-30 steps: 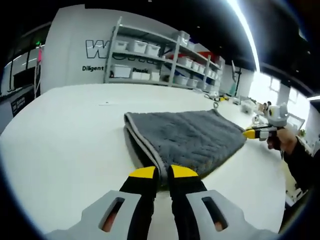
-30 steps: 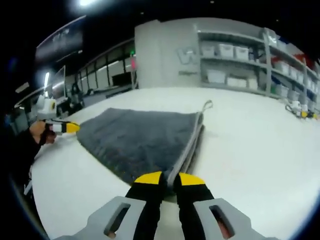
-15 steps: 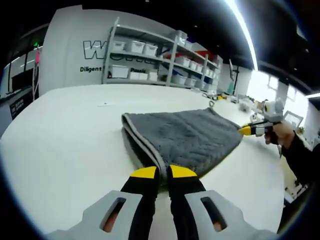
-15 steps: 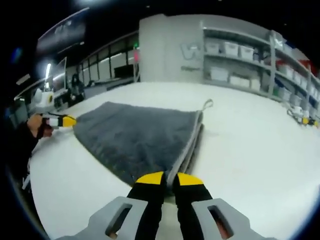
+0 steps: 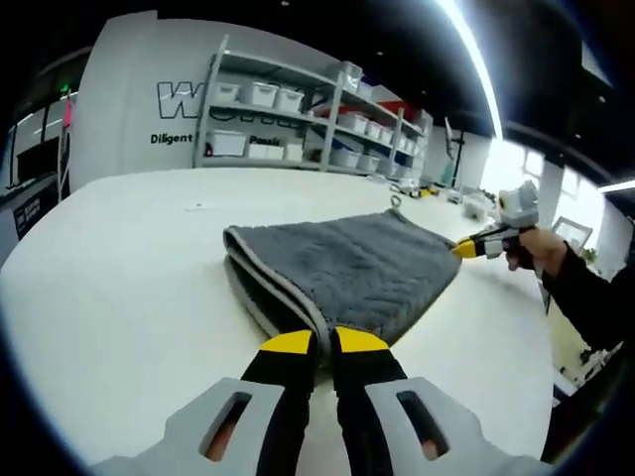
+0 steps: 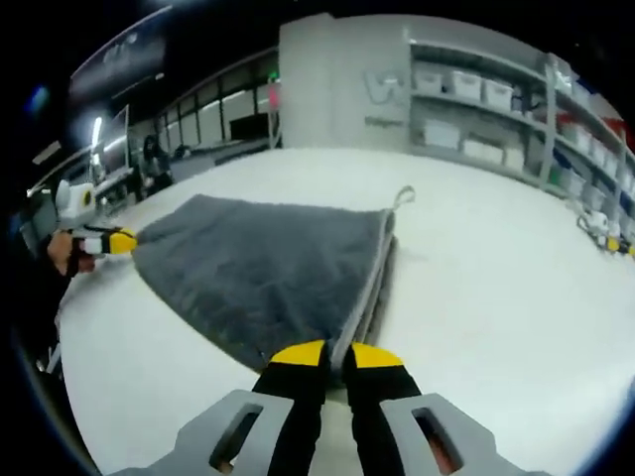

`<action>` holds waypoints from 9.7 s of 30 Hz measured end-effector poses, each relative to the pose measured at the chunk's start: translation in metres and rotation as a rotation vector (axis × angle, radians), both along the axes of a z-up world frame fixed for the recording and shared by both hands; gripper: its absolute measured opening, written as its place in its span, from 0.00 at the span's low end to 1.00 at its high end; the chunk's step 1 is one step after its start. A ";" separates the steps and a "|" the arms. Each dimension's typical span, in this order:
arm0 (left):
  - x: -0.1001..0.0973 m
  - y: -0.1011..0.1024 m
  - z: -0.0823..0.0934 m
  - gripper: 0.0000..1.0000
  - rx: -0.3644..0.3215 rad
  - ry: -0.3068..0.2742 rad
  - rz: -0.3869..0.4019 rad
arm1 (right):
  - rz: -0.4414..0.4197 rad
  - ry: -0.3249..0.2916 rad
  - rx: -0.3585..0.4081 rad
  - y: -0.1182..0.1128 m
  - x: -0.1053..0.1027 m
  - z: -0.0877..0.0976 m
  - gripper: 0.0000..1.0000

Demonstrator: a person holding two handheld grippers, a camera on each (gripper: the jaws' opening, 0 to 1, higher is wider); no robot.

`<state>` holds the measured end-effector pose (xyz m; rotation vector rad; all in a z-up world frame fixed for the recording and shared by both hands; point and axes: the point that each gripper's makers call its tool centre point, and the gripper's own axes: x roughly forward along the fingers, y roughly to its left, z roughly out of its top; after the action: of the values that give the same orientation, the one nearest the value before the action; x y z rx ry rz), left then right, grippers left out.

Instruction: Open the folded towel by lifting each exposed corner and separating the folded layers until the towel lies flat within the target outline without major curled edges

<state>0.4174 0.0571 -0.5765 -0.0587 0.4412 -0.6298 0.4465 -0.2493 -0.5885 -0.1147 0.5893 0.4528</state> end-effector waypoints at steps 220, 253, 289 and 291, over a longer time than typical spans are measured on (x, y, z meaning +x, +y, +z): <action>-0.047 -0.164 0.001 0.03 0.173 -0.106 -0.416 | 0.600 0.074 -0.607 0.175 0.234 -0.011 0.04; -0.095 -0.163 0.036 0.60 0.007 -0.106 -0.497 | 0.510 -0.015 -0.567 0.157 0.222 0.024 0.54; -0.057 -0.030 0.090 1.00 -0.198 -0.224 0.205 | 0.712 -0.233 -0.694 0.212 0.148 0.141 0.96; -0.061 -0.032 0.086 1.00 -0.210 -0.204 0.194 | 0.725 -0.245 -0.698 0.216 0.140 0.155 0.96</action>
<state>0.3563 0.0248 -0.4905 -0.2319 0.1684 -0.4829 0.5866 -0.0334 -0.4336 -1.0609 0.4275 0.9013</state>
